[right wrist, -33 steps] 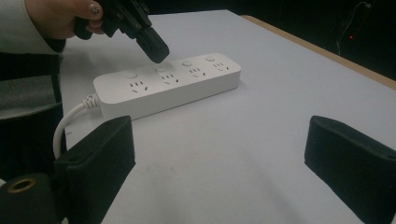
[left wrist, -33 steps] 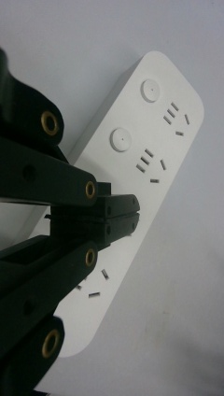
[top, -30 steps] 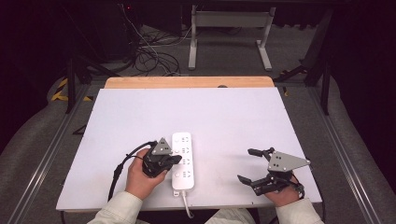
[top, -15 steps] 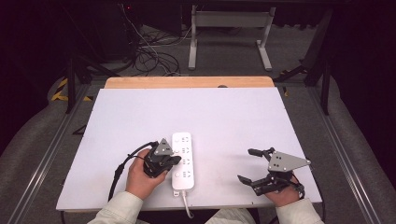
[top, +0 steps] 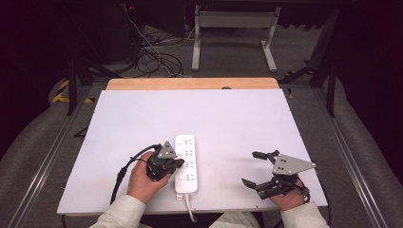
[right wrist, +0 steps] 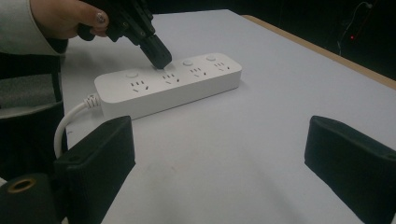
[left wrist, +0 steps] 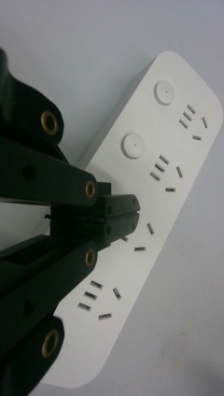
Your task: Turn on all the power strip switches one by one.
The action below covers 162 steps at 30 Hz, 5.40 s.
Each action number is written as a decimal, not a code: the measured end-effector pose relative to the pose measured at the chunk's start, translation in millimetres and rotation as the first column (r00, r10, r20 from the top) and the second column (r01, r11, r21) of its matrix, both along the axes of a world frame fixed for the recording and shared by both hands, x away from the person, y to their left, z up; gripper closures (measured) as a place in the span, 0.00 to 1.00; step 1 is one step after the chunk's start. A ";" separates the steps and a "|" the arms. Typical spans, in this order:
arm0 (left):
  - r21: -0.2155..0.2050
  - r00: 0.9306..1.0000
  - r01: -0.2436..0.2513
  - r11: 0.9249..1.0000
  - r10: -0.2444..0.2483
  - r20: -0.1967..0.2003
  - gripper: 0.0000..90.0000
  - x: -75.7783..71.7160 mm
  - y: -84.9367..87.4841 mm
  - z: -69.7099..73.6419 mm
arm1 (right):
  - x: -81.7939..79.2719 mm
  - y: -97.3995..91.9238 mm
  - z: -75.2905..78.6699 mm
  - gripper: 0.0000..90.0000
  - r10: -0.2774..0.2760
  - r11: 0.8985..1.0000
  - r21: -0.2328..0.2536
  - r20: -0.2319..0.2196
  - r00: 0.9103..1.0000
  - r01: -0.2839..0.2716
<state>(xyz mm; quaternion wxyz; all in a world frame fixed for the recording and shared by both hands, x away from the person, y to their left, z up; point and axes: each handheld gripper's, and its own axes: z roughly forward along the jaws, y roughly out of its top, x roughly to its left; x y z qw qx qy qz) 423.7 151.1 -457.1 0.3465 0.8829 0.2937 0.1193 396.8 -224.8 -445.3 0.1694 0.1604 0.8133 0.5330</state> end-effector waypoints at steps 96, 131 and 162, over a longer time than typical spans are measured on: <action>-0.062 0.993 -0.104 0.993 0.107 0.045 1.00 28.6 3.3 -7.3 | -0.1 1.9 -1.2 0.10 0.007 1.000 -0.009 -0.001 1.000 -0.007; -0.116 0.992 -0.109 0.987 0.115 0.046 1.00 26.2 4.3 4.6 | -0.7 4.6 -1.7 0.10 0.010 1.000 -0.011 -0.005 1.000 -0.010; -0.112 0.983 -0.179 0.977 0.182 0.016 1.00 64.4 11.0 2.7 | 0.7 2.5 -2.5 0.10 0.010 1.000 -0.016 -0.006 1.000 -0.010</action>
